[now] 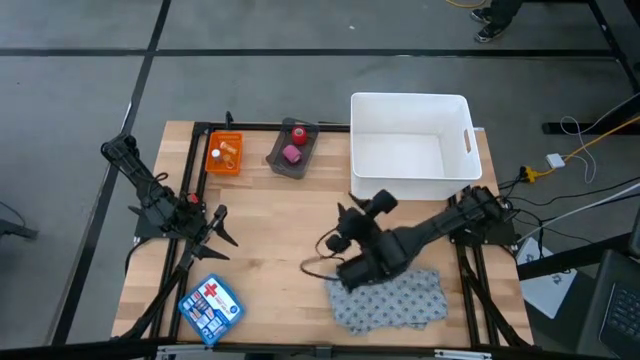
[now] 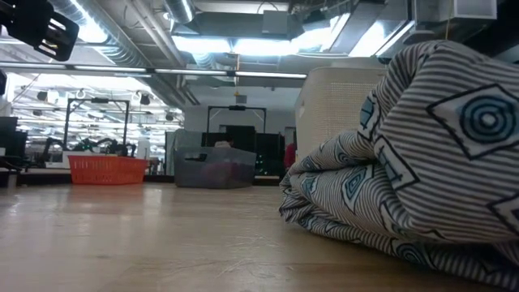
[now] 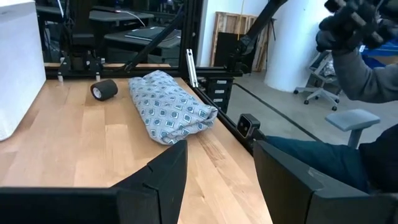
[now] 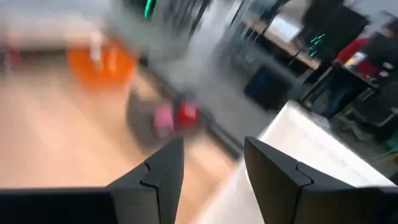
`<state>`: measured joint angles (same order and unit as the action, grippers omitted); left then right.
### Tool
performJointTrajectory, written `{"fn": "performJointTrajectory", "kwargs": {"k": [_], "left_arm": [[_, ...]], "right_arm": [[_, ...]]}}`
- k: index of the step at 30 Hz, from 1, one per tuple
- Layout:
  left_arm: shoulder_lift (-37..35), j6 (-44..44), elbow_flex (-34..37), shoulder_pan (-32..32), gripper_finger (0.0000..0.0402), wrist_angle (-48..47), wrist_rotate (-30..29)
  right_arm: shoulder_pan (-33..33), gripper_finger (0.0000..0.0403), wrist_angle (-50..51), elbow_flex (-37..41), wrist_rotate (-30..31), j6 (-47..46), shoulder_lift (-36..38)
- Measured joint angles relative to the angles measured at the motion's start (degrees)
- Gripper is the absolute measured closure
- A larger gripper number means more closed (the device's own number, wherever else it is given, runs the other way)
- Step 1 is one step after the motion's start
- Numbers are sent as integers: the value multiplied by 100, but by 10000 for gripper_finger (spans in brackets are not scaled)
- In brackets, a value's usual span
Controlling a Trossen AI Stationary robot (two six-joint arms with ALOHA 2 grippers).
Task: Pick & place medical supplies in basket/bin
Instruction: Put the black bandage into the black bin
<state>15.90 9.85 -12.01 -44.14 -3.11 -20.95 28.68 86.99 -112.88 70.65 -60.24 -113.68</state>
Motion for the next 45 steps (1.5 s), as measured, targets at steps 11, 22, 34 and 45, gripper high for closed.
{"fn": "performJointTrajectory", "kwargs": {"k": [11,22,34,45], "left_arm": [[19,0,0,0,219,-7,-36],[22,31,0,0,219,-9,-37],[22,84,0,0,219,-9,68],[22,151,0,-2,219,-11,129]], "right_arm": [[-793,234,299,1888,-2663,-709,508],[-999,190,301,3240,-4743,-832,515],[-712,103,301,3305,-6150,-810,515],[-468,119,-706,4060,-6801,-816,515]]}}
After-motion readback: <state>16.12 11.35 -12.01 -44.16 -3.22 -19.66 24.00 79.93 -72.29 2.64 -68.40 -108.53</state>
